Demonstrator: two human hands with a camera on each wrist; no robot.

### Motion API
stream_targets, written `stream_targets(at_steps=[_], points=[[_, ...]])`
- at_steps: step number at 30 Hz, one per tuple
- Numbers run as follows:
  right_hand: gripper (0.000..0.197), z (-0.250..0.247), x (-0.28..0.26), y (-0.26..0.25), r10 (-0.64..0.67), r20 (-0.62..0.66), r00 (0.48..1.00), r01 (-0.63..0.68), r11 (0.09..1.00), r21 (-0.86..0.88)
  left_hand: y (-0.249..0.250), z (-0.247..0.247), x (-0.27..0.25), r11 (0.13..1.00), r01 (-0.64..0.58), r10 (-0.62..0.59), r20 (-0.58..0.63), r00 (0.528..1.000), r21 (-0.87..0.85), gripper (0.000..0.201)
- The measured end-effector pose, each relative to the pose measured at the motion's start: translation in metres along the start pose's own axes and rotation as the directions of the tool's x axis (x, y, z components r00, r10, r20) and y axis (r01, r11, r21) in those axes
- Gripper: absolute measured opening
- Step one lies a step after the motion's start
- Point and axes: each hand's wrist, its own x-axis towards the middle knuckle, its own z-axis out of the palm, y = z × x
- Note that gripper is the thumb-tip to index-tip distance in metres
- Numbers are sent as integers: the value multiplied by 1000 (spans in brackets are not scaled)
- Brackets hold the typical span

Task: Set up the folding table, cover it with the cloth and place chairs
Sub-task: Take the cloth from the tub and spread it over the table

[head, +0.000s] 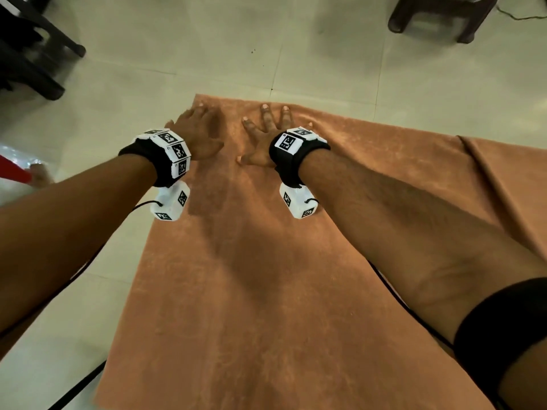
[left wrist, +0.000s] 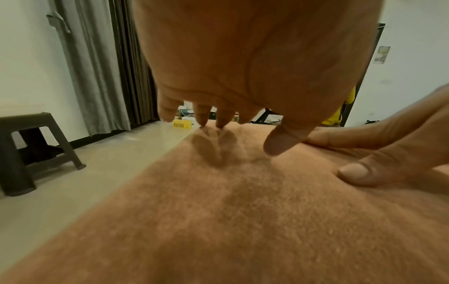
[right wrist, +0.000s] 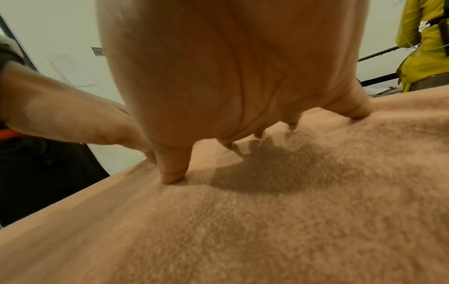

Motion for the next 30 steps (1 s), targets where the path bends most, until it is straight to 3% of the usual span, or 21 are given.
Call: stream_targets(at_steps=[6,11,14,18,22,27,30], points=[[99,1,7,0,-11,-28,1000,12,1000,13,8,-5,31,986,81,-74,53,996,-146,84],[100,2,18,-2,-44,-52,998,44,999,-2,3,-7,15,992,37,-35,22,999,-124,83],[103,5,24,-3,-40,-62,997,38,999,-37,-6,23,-27,995,-6,2,-34,999,-99,97],[107,2,26,-3,-26,-23,999,25,999,-44,-7,73,-122,994,3,-14,-97,995,-113,79],[103,-5,12,-12,-30,-12,999,29,999,-46,-26,119,-223,991,68,-76,-63,995,-120,80],[85,18,-44,-27,-190,-128,973,178,979,-100,-69,160,-302,975,149,-153,-10,988,-164,76],[81,51,-91,-44,-247,-119,962,229,962,-147,-91,168,-312,970,183,-183,18,983,-158,73]])
